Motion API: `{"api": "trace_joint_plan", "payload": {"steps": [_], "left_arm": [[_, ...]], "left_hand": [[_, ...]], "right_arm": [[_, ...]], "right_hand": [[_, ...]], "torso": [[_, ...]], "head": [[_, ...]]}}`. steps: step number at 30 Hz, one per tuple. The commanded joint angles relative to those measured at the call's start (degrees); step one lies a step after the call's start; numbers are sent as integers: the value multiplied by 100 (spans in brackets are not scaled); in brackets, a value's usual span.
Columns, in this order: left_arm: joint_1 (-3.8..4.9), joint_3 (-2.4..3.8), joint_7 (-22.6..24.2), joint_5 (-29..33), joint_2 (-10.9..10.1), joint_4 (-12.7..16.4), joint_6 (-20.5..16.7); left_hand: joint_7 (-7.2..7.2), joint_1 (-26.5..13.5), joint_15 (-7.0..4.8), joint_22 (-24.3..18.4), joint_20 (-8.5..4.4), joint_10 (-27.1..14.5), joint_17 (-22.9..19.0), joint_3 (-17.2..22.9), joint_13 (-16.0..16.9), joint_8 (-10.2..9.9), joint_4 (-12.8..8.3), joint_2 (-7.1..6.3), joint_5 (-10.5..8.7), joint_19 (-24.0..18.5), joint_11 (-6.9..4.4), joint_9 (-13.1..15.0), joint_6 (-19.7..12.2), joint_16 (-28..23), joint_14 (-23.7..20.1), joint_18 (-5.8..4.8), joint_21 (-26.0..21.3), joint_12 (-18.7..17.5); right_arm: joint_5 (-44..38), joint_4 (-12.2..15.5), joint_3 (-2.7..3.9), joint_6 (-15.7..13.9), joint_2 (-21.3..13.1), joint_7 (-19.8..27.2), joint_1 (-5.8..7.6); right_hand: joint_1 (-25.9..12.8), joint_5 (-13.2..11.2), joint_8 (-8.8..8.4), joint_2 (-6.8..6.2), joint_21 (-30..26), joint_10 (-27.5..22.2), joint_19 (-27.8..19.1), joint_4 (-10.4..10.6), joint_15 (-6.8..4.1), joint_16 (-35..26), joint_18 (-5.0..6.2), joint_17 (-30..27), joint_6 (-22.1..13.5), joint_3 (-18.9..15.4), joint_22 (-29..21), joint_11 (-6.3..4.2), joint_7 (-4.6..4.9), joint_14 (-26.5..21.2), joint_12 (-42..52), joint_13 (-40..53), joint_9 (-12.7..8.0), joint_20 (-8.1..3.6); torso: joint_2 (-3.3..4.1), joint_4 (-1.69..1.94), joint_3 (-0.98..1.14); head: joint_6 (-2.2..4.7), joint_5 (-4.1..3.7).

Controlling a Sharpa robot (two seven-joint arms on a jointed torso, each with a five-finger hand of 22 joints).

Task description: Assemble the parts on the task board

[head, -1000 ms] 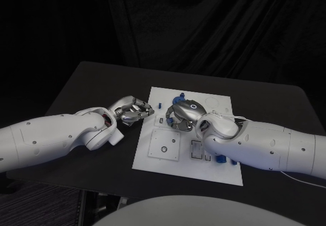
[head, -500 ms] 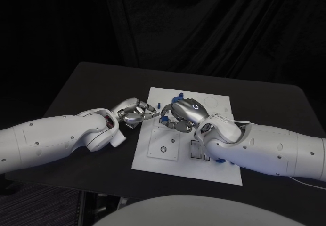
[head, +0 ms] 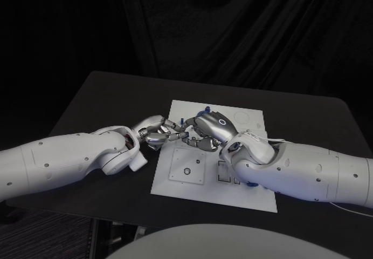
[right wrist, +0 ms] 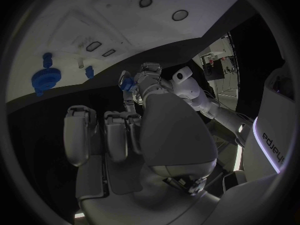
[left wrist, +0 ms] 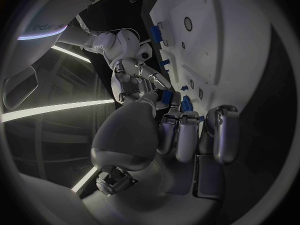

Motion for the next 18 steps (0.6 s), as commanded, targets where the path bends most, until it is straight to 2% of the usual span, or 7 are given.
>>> {"api": "trace_joint_plan", "payload": {"steps": [1, 9, 11, 14, 15, 17, 18], "left_arm": [[-12, 4, 183, 11, 17, 26, 111], [-22, 4, 325, 11, 33, 27, 42], [-24, 4, 371, 11, 36, 26, 7], [-28, 4, 491, 11, 41, 21, -97], [-29, 4, 523, 11, 42, 20, -125], [-31, 5, 572, 11, 43, 16, -170], [-32, 5, 596, 11, 43, 13, -197]], "left_hand": [[-26, 84, -13, 1210, 3, 619, 1509, -59, 1505, 61, -4, 30, 74, 9, -32, -37, 111, 14, 605, -33, -23, 23], [-112, 282, -84, 1209, -66, 619, 1509, -88, 1505, 220, -9, 54, 464, 9, -111, -107, 287, 14, 605, -33, -26, 23], [-153, 447, -117, 1207, -97, 619, 1509, -41, 1505, 307, -23, 57, 774, 3, -151, -117, 366, 14, 605, -30, -35, 23], [-208, 648, -157, 1208, -136, 619, 1509, 36, 1505, 454, -42, 44, 1041, 4, -200, -71, 457, 14, 605, -30, -35, 23], [-245, 773, -188, 1211, -164, 619, 1509, 99, 1505, 581, -57, 26, 1269, 11, -233, 5, 510, 14, 605, -33, -26, 23], [-271, 857, -212, 1210, -189, 619, 1509, 152, 1505, 698, -44, 4, 1402, 8, -257, 89, 515, 14, 605, -32, -31, 23], [-288, 950, -230, 1207, -205, 619, 1509, 218, 1505, 787, -63, -20, 1572, 2, -274, 162, 505, 14, 605, -31, -39, 23]], "right_arm": [[2, 11, 4, -125, 4, 79, -5], [3, 2, 3, -53, 7, 77, -5], [3, 0, 3, -36, 8, 76, -5], [3, 1, 3, 7, 6, 72, -5], [3, 1, 3, 20, 4, 70, -5], [3, 1, 3, 46, 2, 68, -5], [3, 0, 3, 68, 1, 68, -5]], "right_hand": [[-29, -25, 39, -10, 34, 586, 261, 42, -44, 17, -59, 1510, 87, -2, 1292, -42, -134, 594, 15, 1509, 772, -40], [-39, -90, 60, -7, 40, 586, 264, 51, -50, 17, -60, 1510, 71, -1, 1293, -48, -139, 594, 15, 1509, 801, -46], [-39, -90, 60, -7, 40, 586, 264, 51, -50, 17, -60, 1510, 71, -1, 1293, -48, -139, 594, 15, 1509, 801, -46], [-39, -101, 64, -5, 45, 586, 267, 53, -51, 17, -61, 1510, 69, 0, 1295, -48, -141, 594, 15, 1509, 805, -47], [-39, -101, 64, -5, 45, 586, 267, 53, -51, 17, -61, 1510, 69, 0, 1295, -48, -141, 594, 15, 1509, 805, -47], [-39, -101, 64, -5, 45, 586, 267, 53, -51, 17, -61, 1510, 69, 0, 1295, -48, -141, 594, 15, 1509, 805, -47], [-39, -101, 64, -5, 45, 586, 267, 53, -51, 17, -61, 1510, 69, 0, 1295, -48, -141, 594, 15, 1509, 805, -47]], "torso": [[-8, 9, 2], [4, 9, 1], [1, 9, 0], [3, 3, 0], [3, 8, 1], [5, 7, 1], [4, 5, 2]], "head": [[0, 11], [0, 11], [0, 13], [0, 20], [0, 15], [0, 17], [0, 21]]}}
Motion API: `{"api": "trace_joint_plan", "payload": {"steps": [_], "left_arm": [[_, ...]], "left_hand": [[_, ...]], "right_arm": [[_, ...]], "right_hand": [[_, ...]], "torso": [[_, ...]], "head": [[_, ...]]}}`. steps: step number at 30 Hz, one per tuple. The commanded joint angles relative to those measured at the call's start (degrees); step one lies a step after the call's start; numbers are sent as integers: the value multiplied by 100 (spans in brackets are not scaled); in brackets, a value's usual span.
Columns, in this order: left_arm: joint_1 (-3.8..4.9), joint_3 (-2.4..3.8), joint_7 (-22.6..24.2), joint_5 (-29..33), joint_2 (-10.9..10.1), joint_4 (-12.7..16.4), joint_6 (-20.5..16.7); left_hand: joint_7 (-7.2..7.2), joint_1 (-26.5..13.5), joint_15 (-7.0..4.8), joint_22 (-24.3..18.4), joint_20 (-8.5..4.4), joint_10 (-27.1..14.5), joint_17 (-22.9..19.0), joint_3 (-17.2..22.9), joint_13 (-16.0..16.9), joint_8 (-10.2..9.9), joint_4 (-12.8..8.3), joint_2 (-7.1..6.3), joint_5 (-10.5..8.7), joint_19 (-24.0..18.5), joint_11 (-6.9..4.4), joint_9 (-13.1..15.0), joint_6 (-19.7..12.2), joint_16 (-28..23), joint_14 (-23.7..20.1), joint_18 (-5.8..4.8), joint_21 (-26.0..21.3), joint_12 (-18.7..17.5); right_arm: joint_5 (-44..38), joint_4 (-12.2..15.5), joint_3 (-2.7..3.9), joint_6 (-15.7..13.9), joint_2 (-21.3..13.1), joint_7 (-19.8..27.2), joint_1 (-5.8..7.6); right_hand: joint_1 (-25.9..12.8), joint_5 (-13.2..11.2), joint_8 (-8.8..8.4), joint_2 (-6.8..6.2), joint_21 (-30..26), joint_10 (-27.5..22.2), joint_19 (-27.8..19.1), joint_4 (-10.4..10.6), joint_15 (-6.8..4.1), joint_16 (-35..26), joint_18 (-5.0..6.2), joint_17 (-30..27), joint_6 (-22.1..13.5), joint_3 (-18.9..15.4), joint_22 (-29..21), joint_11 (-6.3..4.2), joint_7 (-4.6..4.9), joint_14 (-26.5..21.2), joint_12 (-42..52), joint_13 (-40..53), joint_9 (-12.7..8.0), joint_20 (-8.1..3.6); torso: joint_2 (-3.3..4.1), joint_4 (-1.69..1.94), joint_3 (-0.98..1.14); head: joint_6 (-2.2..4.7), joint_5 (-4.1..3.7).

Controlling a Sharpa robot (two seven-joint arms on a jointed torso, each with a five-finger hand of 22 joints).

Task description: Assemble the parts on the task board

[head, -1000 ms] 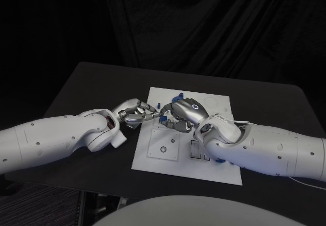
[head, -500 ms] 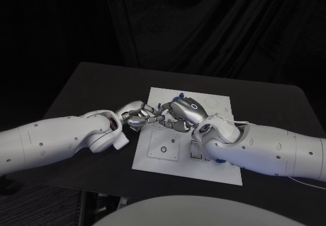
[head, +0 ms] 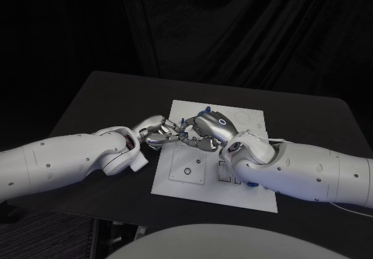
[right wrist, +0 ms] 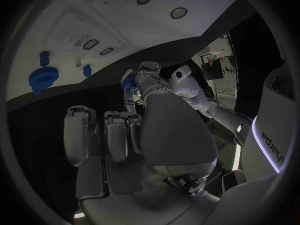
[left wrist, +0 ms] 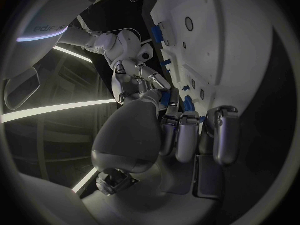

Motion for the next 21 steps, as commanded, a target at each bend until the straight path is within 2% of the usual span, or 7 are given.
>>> {"api": "trace_joint_plan", "payload": {"steps": [1, 6, 10, 14, 18, 20, 21], "left_arm": [[-2, 14, 429, 11, 28, 37, -147], [-6, 14, 443, 11, 30, 25, -158], [-9, 14, 430, 11, 36, 20, -154], [-13, 14, 390, 11, 51, 16, -127], [-17, 14, 333, 11, 56, 16, -99], [-20, 14, 271, 11, 55, 19, -102], [-22, 14, 249, 11, 54, 19, -108]], "left_hand": [[-40, 191, -54, 1207, -59, 595, 1509, 110, 1487, 170, -10, 10, 246, -15, -56, 160, 14, 14, 596, -30, -40, 8], [-43, 352, -71, 1198, -82, 595, 1509, 316, 1487, 339, -16, -33, 438, -36, -70, 302, -60, 14, 596, -24, -68, 8], [-41, 436, -73, 1196, -85, 595, 1509, 427, 1487, 396, -45, -59, 484, -42, -71, 341, -62, 14, 596, -23, -75, 8], [-46, 463, -75, 1191, -86, 595, 1509, 475, 1487, 425, -52, -70, 483, -52, -74, 353, -29, 14, 596, -20, -89, 8], [-67, 503, -87, 1189, -96, 595, 1509, 586, 1487, 472, -59, -116, 538, -59, -90, 351, 82, 14, 596, -17, -96, 8], [-79, 519, -97, 1192, -104, 595, 1509, 648, 1487, 487, -71, -168, 574, -53, -103, 340, 146, 14, 596, -19, -89, 8], [-82, 520, -100, 1191, -106, 595, 1509, 664, 1487, 488, -72, -181, 579, -54, -106, 335, 163, 14, 596, -19, -91, 8]], "right_arm": [[-7, -4, -7, 92, -4, 0, -8], [-7, 0, -8, 174, -14, 3, -8], [-7, 4, -8, 215, -16, 6, -8], [-7, 5, -9, 272, -16, 12, -7], [-7, 13, -9, 351, -21, -19, -7], [-7, 21, -9, 395, -43, -58, -7], [-7, 24, -9, 400, -56, -68, -7]], "right_hand": [[-1, -12, 20, 33, 22, 606, 267, 17, -51, 17, -61, 1510, 80, -3, 1296, -29, -91, 594, 15, 1509, 730, -47], [1, -19, 22, 37, 14, 606, 263, 17, -51, 17, -59, 1510, 77, -1, 1293, -30, -92, 594, 15, 1509, 734, -48], [-15, -68, 0, 24, 3, 606, 256, 31, -44, 17, -57, 1510, -23, -4, 1289, -14, -67, 594, 15, 1509, 747, -48], [-49, -287, -92, 7, -19, 606, 244, 72, 2, 17, -53, 1510, -246, -9, 1281, 46, 3, 594, 15, 1509, 723, -17], [-61, -616, -401, -65, -105, 606, 196, 127, 23, 17, -31, 1510, -796, -27, 1253, 57, 102, 594, 15, 1509, 550, 21], [-54, -823, -648, -122, -222, 606, 131, 173, 0, 17, -1, 1510, -1293, -59, 1215, 22, 81, 594, 15, 1509, 372, 6], [-53, -856, -666, -127, -235, 606, 123, 183, -4, 17, 2, 1510, -1341, -67, 1211, 17, 79, 594, 15, 1509, 349, 1]], "torso": [[2, -6, -1], [2, -6, -1], [2, -2, 3], [3, -2, 3], [1, -4, 4], [4, -5, 4], [5, -5, 4]], "head": [[0, 11], [0, 6], [0, 0], [0, -6], [0, -7], [0, -10], [0, -10]]}}
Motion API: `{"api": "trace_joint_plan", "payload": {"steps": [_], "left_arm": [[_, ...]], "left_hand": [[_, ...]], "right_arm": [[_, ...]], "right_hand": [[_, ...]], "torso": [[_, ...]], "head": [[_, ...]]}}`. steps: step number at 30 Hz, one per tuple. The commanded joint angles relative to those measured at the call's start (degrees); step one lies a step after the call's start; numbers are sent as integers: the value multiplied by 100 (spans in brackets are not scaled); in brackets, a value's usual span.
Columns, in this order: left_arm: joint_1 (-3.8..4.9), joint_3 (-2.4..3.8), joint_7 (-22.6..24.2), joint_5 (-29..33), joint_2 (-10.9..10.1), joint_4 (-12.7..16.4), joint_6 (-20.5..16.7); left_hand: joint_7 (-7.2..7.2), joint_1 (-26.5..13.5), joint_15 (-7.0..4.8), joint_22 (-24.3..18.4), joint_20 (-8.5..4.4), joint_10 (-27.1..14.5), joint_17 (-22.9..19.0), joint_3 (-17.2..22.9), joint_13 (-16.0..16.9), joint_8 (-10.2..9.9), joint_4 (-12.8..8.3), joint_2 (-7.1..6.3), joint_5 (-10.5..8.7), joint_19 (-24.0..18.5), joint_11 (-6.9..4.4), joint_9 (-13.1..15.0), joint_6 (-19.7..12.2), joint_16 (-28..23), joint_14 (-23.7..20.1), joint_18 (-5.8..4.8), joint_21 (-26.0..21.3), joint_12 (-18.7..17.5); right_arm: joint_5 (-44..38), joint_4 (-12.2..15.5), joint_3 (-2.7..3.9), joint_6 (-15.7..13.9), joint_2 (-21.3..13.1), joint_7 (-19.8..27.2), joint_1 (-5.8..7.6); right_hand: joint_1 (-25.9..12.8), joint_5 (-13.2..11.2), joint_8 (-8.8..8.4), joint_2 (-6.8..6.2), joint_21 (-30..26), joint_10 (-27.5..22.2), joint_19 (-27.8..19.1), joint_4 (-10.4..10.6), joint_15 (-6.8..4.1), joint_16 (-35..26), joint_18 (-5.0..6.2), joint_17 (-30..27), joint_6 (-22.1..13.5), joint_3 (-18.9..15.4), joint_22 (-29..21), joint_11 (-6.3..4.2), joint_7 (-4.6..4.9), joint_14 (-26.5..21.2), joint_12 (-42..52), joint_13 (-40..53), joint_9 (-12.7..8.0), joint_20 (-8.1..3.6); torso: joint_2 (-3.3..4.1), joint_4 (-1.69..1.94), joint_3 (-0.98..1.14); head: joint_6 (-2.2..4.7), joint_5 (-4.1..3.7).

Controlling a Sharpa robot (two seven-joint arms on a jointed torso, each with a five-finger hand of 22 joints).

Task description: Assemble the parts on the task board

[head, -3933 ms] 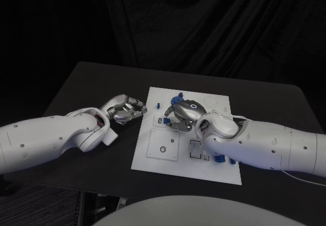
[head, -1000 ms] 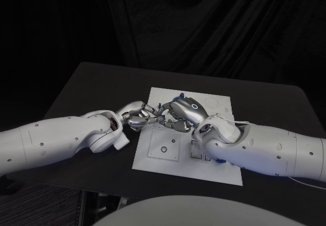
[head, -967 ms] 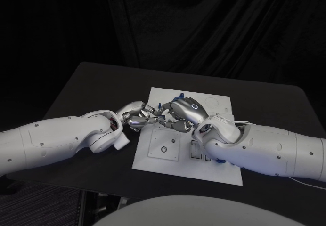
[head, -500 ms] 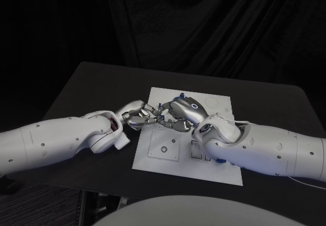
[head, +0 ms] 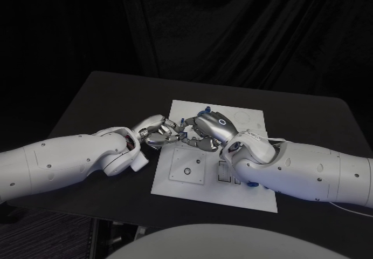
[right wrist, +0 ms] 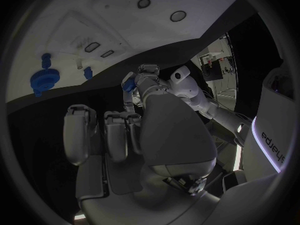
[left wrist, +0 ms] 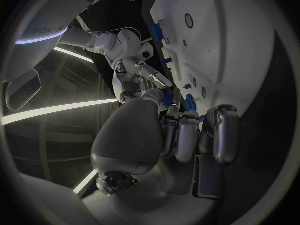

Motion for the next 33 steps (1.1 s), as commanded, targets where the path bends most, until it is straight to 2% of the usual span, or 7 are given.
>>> {"api": "trace_joint_plan", "payload": {"steps": [1, 9, 15, 22, 26, 28, 33], "left_arm": [[-1, 17, 102, 12, 28, 59, -6], [-11, 17, -90, 144, 13, 77, -214], [-16, 17, -211, 414, -1, 96, -356], [5, 19, -543, 10, -71, 212, -529], [122, 19, -1018, -466, -39, 223, -374], [225, 19, -1325, -658, 14, 199, -144], [670, 20, -2647, -1095, 316, 21, 1072]], "left_hand": [[-129, 101, -43, 1191, -40, 603, 1510, 221, 1511, 77, -163, 7, 35, 15, -38, 296, 181, 14, 596, -18, -15, -7], [-140, 102, -56, 1194, -53, 603, 1510, 314, 1511, 64, -163, -28, -22, 22, -51, 266, 234, 14, 596, -20, -8, -7], [-141, 110, -65, 1199, -64, 603, 1510, 467, 1511, 33, -144, -64, -122, 34, -55, 230, 259, 14, 596, -24, 6, -7], [-149, 91, -70, 1212, -70, 603, 1510, 567, 1511, 18, -111, -118, -204, 64, -60, 206, 303, 14, 596, -34, 42, -7], [-161, 71, -75, 1225, -74, 603, 1510, 608, 1511, 18, -98, -143, -225, 94, -68, 197, 350, 14, 596, -43, 78, -7], [-166, 71, -79, 1231, -77, 603, 1510, 631, 1511, 12, -100, -151, -224, 108, -73, 192, 363, 14, 596, -48, 96, -7], [-172, 62, -99, 1223, -95, 603, 1510, 773, 1511, -55, -121, -157, -352, 106, -86, 155, 401, 14, 596, -43, 81, -7]], "right_arm": [[-8, 24, -10, 254, -46, -97, -12], [-8, 182, -10, -17, -401, -68, -11], [-8, 548, -13, -176, -970, -94, 37], [-8, 1017, -67, -163, -1695, -271, 303], [-8, 1112, -106, -81, -1922, -377, 467], [-8, 1122, -117, -15, -1990, -427, 521], [-8, 1108, -133, 142, -2134, -524, 617]], "right_hand": [[3, -175, -187, -86, -97, 598, 103, 55, -5, 17, 11, 1510, -372, -34, 1200, -35, -11, 594, 15, 1509, -189, -5], [6, -394, -252, -172, -184, 598, 58, 219, -3, 17, 28, 1510, -736, -134, 1175, -24, 9, 594, 15, 1509, -352, -5], [14, -487, -200, -220, -224, 598, 39, 336, 9, 17, 37, 1510, -784, -179, 1162, -9, 30, 594, 15, 1509, -390, 1], [48, -497, -72, -196, -251, 598, 28, 450, 25, 17, 42, 1510, -700, -182, 1155, 10, 50, 594, 15, 1509, -404, 15], [62, -481, -13, -161, -262, 598, 24, 494, 26, 17, 44, 1510, -656, -173, 1152, 10, 48, 594, 15, 1509, -411, 19], [61, -478, 2, -150, -265, 598, 24, 508, 26, 17, 45, 1510, -646, -172, 1151, 9, 46, 594, 15, 1509, -414, 19], [53, -450, 64, -103, -311, 571, 3, 564, 22, 17, 56, 1510, -609, -167, 1137, 4, 42, 594, -9, 1480, -428, 19]], "torso": [[2, -3, 1], [2, -2, 5], [-2, -4, 8], [-3, -31, 17], [-8, -34, 20], [-12, -41, 21], [-27, -58, 29]], "head": [[0, 0], [0, -20], [0, -55], [0, -53], [0, -59], [0, -66], [0, -100]]}}
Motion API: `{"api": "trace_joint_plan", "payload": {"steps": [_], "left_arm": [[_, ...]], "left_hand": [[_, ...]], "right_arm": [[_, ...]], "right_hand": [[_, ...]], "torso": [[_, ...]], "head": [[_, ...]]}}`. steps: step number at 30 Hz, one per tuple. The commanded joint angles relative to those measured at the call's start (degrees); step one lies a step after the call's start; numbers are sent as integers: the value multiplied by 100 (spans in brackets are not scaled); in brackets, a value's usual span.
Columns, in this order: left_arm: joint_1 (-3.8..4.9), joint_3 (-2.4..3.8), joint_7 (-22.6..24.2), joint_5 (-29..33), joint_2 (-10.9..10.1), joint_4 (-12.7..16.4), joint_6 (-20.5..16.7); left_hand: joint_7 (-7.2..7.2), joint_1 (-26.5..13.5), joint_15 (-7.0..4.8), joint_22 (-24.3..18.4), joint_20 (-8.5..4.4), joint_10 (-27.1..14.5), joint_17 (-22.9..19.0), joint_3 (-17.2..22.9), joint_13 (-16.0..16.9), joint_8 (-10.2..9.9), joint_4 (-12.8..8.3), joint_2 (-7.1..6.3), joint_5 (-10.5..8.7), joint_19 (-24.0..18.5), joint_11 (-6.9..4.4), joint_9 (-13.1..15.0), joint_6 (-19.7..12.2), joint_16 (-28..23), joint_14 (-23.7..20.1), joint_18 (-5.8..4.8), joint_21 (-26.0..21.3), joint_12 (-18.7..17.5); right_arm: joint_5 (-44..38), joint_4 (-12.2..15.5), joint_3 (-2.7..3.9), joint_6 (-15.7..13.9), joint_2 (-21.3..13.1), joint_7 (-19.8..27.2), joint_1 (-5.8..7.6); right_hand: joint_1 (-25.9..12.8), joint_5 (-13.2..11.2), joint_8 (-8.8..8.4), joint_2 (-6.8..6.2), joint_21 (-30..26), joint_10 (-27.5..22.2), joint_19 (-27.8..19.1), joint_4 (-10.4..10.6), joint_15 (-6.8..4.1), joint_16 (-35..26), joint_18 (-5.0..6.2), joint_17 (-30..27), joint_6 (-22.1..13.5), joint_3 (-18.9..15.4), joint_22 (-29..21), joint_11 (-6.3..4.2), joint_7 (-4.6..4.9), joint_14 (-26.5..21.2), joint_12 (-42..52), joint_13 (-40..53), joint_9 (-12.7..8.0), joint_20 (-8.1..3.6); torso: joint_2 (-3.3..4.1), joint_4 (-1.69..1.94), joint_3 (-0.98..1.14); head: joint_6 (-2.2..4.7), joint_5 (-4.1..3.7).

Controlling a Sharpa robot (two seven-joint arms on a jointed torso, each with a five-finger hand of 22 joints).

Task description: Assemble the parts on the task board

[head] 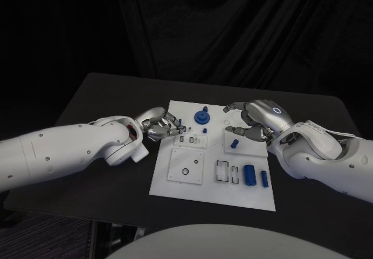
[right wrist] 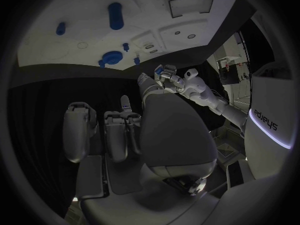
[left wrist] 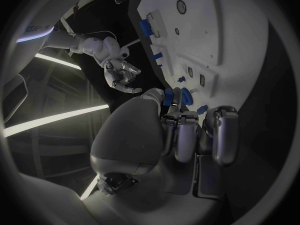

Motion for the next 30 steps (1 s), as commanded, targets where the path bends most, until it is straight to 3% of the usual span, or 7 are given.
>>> {"api": "trace_joint_plan", "payload": {"steps": [1, 6, 9, 11, 16, 26, 30], "left_arm": [[254, 13, -1603, -640, 196, -102, 1357], [538, 14, -2538, -773, 538, -316, 2050], [625, 14, -2832, -813, 790, -508, 2134], [657, 14, -2965, -828, 974, -634, 2110], [686, 13, -3232, -1069, 1257, -728, 1992], [664, 12, -3480, -1445, 1633, -840, 1405], [655, 12, -3526, -1634, 1714, -842, 1248]], "left_hand": [[-268, -11, -48, 1218, -35, 606, 1510, 349, 1500, -66, -285, -47, -93, 41, -42, 154, 306, 14, 606, -42, -14, -5], [-253, -44, -47, 1205, -42, 606, 1510, 681, 1500, -185, -403, -31, -658, 32, -34, 121, 319, 14, 606, -34, -49, -5], [-252, -119, -47, 1198, -42, 606, 1510, 809, 1500, -209, -462, -75, -798, 23, -34, 126, 340, 14, 606, -29, -70, -5], [-252, -204, -48, 1195, -41, 606, 1510, 838, 1500, -216, -473, -110, -807, 20, -34, 133, 348, 14, 606, -27, -80, -5], [-258, -323, -54, 1201, -46, 606, 1510, 967, 1500, -224, -567, -123, -695, 38, -41, 159, 364, 14, 606, -32, -65, -5], [-303, -701, -113, 1226, -102, 606, 1510, 1335, 1500, -238, -902, -184, -581, 122, -93, 261, 493, 14, 606, -51, 3, -5], [-311, -827, -127, 1237, -116, 606, 1510, 1431, 1500, -256, -1001, -194, -569, 152, -105, 286, 515, 14, 606, -60, 32, -5]], "right_arm": [[-18, -4, -6, 148, -55, -274, 36], [-36, -43, -9, 200, -61, -322, 73], [-73, -33, -10, 183, -95, -350, 94], [-89, -4, -10, 143, -159, -358, 105], [-104, 47, -10, 141, -305, -394, 115], [-111, 143, -11, 144, -533, -464, 115], [-111, 170, -11, 148, -578, -486, 115]], "right_hand": [[3, 16, 34, 35, -25, 570, 3, 43, 22, 17, 56, 1509, 51, 7, 1133, 5, 6, 594, -9, 1480, -7, 19], [16, 40, 54, 45, -32, 556, 1, 50, 19, 17, 58, 1509, 60, 11, 1131, 0, -1, 594, -21, 1465, -14, 17], [20, 45, 60, 45, -34, 546, 0, 50, 18, 17, 58, 1509, 64, 11, 1130, -2, -2, 594, -30, 1454, -16, 17], [20, 49, 65, 43, -46, 533, -6, 53, 17, 17, 61, 1509, 68, 9, 1126, -3, -3, 594, -41, 1440, -18, 16], [-36, 81, 115, 35, -47, 523, 0, 106, 3, 17, 61, 1509, 100, -23, 1126, -17, -18, 594, -53, 1427, -44, 6], [-129, 138, 167, 81, -66, 504, -2, 132, -5, 17, 64, 1509, 135, -41, 1121, -24, -23, 594, -71, 1404, -81, -4], [-139, 154, 174, 91, -64, 502, 0, 131, -7, 17, 63, 1509, 140, -41, 1122, -26, -25, 594, -74, 1401, -87, -5]], "torso": [[-11, -16, 13], [-39, -49, 57], [-78, -75, 99], [-132, -99, 146], [-183, -119, 192], [-310, -208, 334], [-318, -169, 321]], "head": [[0, -36], [0, -15], [0, -46], [0, -58], [0, -98], [0, -87], [0, -156]]}}
